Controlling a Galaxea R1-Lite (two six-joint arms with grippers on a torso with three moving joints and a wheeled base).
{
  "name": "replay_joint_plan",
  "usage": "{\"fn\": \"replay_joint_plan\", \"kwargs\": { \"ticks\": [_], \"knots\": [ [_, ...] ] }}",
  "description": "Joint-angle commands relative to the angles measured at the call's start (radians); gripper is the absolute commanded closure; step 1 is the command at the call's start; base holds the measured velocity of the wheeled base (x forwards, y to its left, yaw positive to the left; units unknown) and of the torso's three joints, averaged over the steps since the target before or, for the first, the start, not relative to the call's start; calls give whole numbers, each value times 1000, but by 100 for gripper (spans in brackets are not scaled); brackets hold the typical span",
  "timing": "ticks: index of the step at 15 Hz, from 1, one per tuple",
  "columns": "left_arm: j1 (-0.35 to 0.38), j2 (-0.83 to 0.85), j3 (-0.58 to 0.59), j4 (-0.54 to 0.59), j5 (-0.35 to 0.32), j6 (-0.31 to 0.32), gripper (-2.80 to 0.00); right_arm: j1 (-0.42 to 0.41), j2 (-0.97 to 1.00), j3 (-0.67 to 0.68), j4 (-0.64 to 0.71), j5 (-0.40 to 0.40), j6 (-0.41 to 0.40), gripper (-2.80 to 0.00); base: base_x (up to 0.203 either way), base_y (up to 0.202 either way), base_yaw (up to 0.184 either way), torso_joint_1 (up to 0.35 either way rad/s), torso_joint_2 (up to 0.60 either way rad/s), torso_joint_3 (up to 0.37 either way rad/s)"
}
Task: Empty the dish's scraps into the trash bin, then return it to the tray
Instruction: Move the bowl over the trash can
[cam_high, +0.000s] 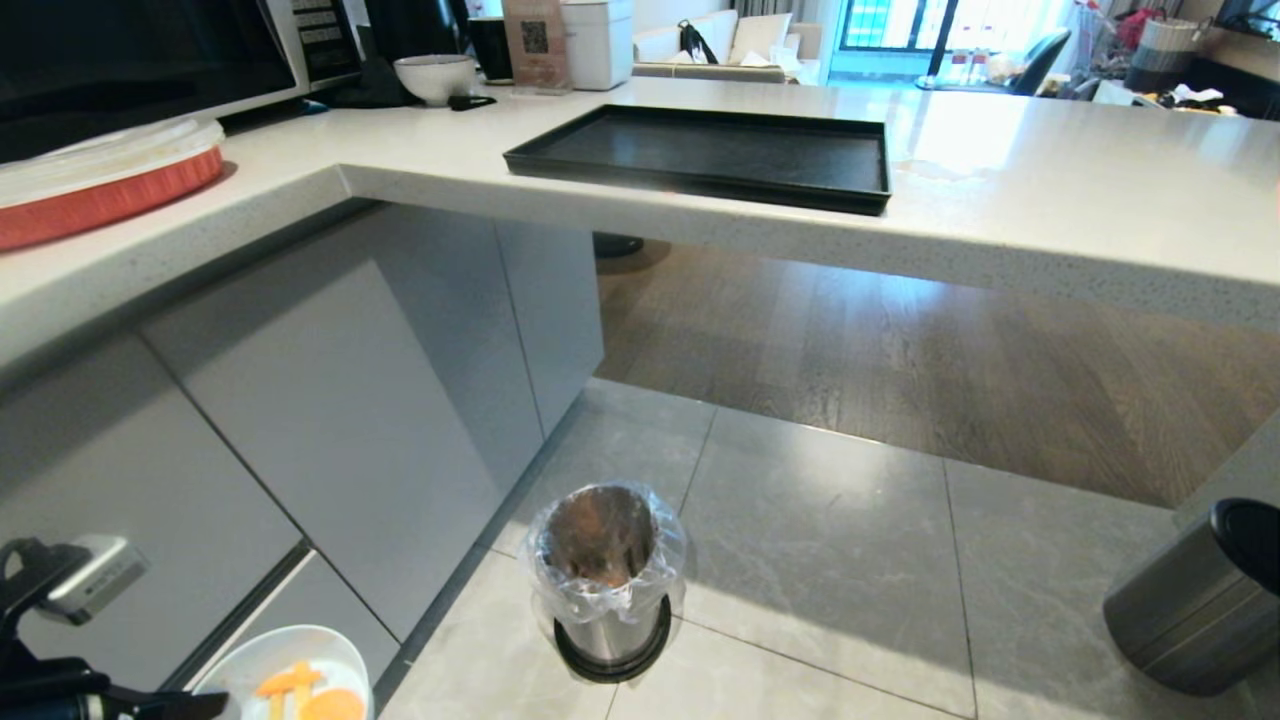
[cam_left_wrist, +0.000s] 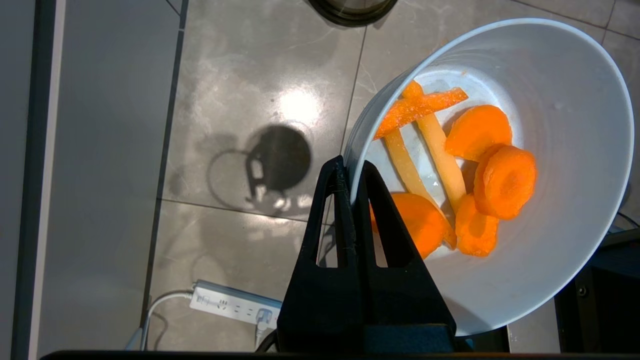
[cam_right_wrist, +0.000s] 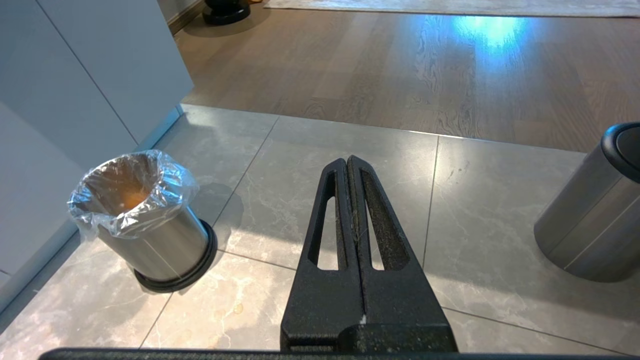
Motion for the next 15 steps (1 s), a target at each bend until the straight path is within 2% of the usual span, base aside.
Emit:
{"fn": "replay_joint_plan", "kwargs": {
  "ticks": [1,5,15],
  "knots": [
    [-4,-6,4,2,-4,2,0,0,1,1,0,0,0,0,0,0,0,0,0,0],
    [-7,-6,9,3,-39,20,0,0,1,-1,0,0,0,0,0,0,0,2,8,-125],
    [-23,-5,13,3,-40,34,0,0,0,0,0,0,0,0,0,0,0,7,2,-195]
  ]
}}
